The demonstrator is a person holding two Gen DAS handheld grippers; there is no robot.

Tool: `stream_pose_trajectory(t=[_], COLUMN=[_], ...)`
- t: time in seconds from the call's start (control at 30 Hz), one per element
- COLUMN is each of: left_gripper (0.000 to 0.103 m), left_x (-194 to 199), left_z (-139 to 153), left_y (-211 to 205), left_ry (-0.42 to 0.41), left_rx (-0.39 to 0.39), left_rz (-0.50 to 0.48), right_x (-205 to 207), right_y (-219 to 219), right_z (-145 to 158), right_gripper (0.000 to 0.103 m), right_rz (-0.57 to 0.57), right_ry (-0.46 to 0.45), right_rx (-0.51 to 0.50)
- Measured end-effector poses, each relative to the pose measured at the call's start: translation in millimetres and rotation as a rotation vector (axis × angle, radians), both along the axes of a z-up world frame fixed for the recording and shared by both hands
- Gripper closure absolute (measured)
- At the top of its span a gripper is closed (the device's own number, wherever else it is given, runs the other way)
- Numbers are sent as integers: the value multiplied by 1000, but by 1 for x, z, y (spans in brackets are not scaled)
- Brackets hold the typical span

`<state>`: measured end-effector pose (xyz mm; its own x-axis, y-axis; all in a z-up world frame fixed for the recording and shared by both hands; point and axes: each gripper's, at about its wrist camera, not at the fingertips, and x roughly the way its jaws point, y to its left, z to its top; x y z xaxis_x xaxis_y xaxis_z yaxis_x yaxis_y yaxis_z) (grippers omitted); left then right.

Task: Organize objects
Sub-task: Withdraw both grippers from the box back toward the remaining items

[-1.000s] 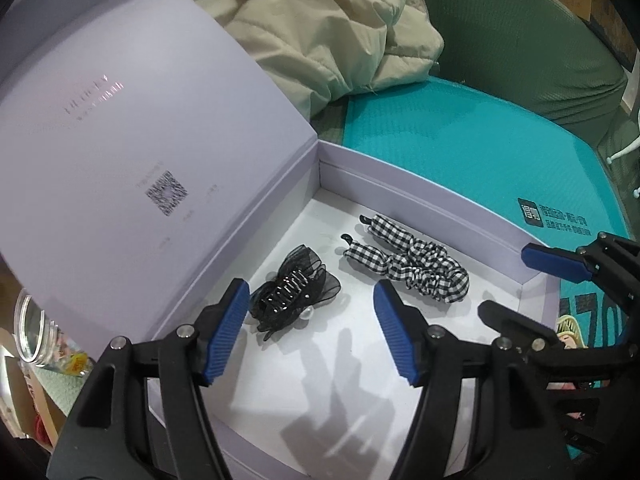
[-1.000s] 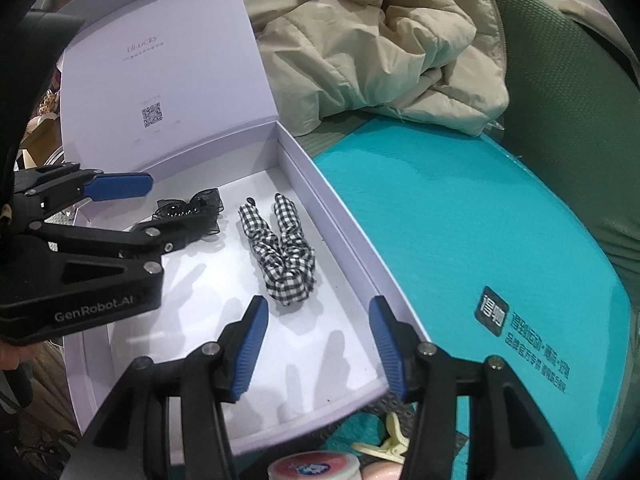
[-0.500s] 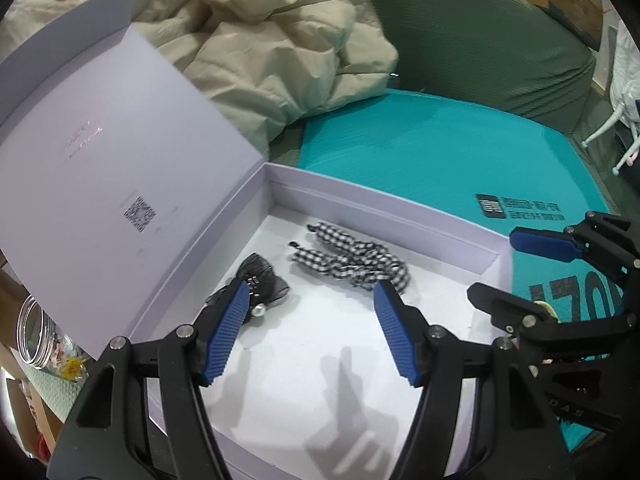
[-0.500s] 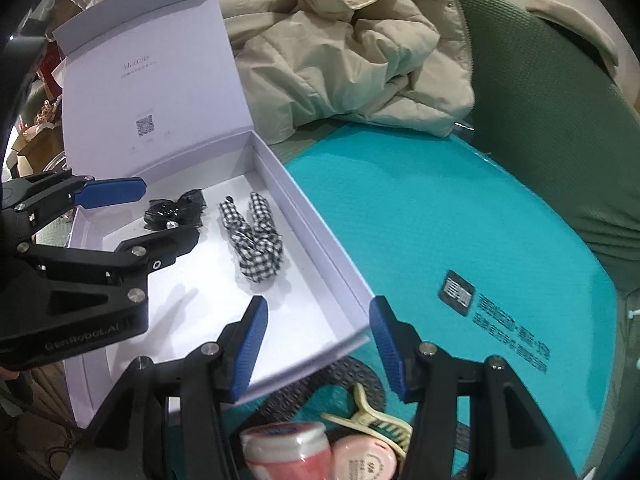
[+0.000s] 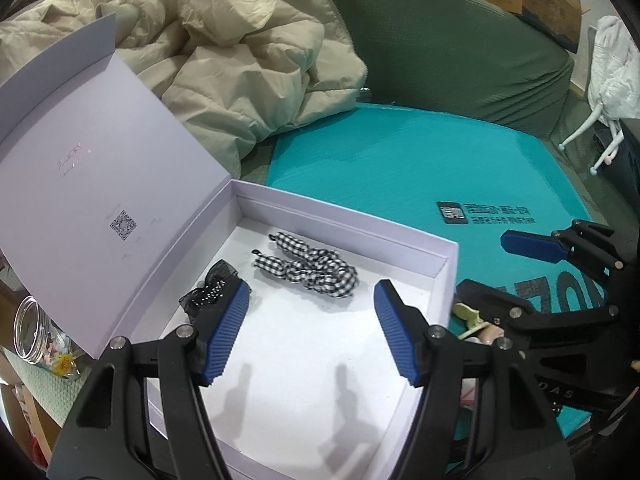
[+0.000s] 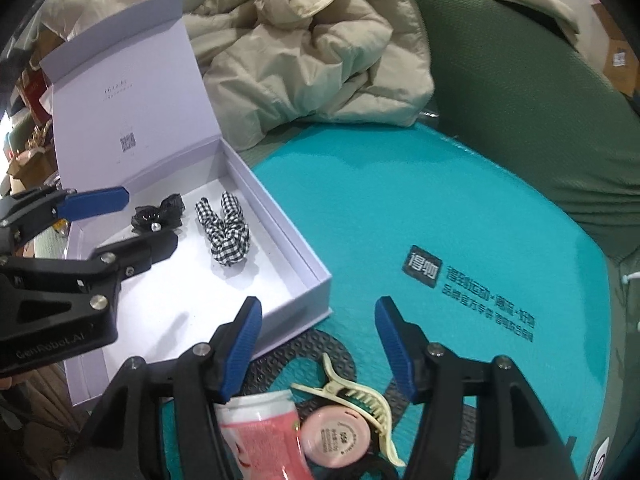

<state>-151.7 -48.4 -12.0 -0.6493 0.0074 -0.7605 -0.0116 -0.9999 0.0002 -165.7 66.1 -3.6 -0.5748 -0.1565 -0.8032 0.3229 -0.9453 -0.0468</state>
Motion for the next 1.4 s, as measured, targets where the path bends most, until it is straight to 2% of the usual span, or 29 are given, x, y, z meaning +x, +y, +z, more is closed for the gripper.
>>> stream_pose_trajectory(t=[0.3,0.47,0.63,0.8,0.9,1.13,1.4], left_gripper=[39,30,29,28,28,28,28], left_x=[14,23,29,36,40,46,61], left_z=[7,7,4,-2,-5,-16,-27], left_y=[14,27,41,53,63,82,98], left_ry=[37,52,53,50,56,15,5], left_rx=[20,16,6,42,29,69,88], left_rz=[-37,-62,-94,-109,-130,-181,-233], right_x=[26,42,55,64,69,81,105], right_y=[27,42,55,66,73,91,118], right_z=[8,10,10,8,7,-1,-19], right_gripper=[43,43,43,43,43,43,43], right_rz=[-47,-64,-72,-80,-94,-130,-185], right_ry=[21,28,40,36,38,25,-21], right_rx=[-26,-21,-18,-20,-24,-42,-97])
